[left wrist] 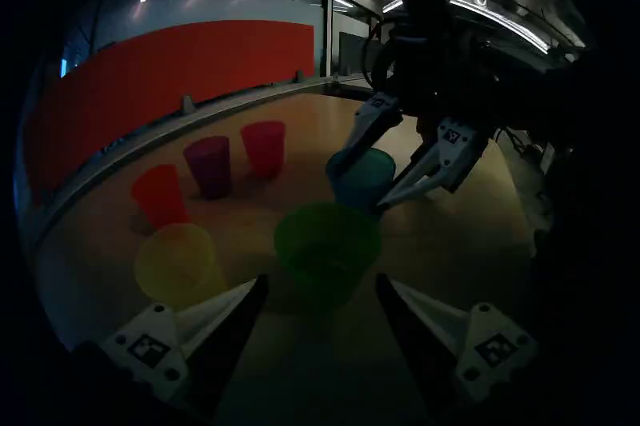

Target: Pour water

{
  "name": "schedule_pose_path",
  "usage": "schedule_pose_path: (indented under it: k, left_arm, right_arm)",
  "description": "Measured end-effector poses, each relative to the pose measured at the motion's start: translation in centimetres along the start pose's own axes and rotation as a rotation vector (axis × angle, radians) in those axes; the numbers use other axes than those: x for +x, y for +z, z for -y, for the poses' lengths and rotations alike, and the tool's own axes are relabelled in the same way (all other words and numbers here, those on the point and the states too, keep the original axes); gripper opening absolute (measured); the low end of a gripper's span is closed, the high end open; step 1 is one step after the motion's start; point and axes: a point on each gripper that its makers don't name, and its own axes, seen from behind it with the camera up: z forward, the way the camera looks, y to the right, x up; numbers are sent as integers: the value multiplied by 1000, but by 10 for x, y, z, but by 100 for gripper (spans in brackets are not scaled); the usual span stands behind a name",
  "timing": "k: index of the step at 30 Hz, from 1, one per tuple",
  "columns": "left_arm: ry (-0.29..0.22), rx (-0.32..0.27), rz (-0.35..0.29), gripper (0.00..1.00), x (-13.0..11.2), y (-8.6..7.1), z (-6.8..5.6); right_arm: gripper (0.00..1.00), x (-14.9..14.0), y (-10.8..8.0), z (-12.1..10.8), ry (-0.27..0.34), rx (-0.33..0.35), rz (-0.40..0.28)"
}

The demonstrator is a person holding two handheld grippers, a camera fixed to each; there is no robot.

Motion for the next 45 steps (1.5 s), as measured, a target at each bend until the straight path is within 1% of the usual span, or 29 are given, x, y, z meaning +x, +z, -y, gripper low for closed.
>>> schedule_pose_path:
  k: [6, 9, 11, 13, 21, 30, 39, 45]
  left_arm:
    - [28, 13, 3, 100, 3, -2, 4]
    - [32, 13, 5, 100, 4, -2, 4]
    - [34, 13, 4, 100, 5, -2, 4]
    - [36, 12, 3, 100, 6, -3, 4]
    - [44, 23, 4, 100, 6, -6, 6]
    - [53, 50, -2, 100, 8, -19, 9]
    - [52, 83, -7, 100, 9, -36, 13]
    - [49, 103, -9, 100, 8, -46, 13]
  right_arm:
    - [91, -5, -3, 0, 1, -7, 10]
    - [92, -9, -4, -1, 1, -14, 21]
    - [94, -10, -4, 0, 2, -17, 26]
    - [100, -12, -4, 1, 5, -19, 30]
    - [100, -15, -11, 2, 9, -34, 34]
    - [100, -26, -32, 0, 38, -83, 33]
    - [100, -27, -55, 2, 79, -128, -2]
    - [100, -27, -69, 0, 91, -168, -21]
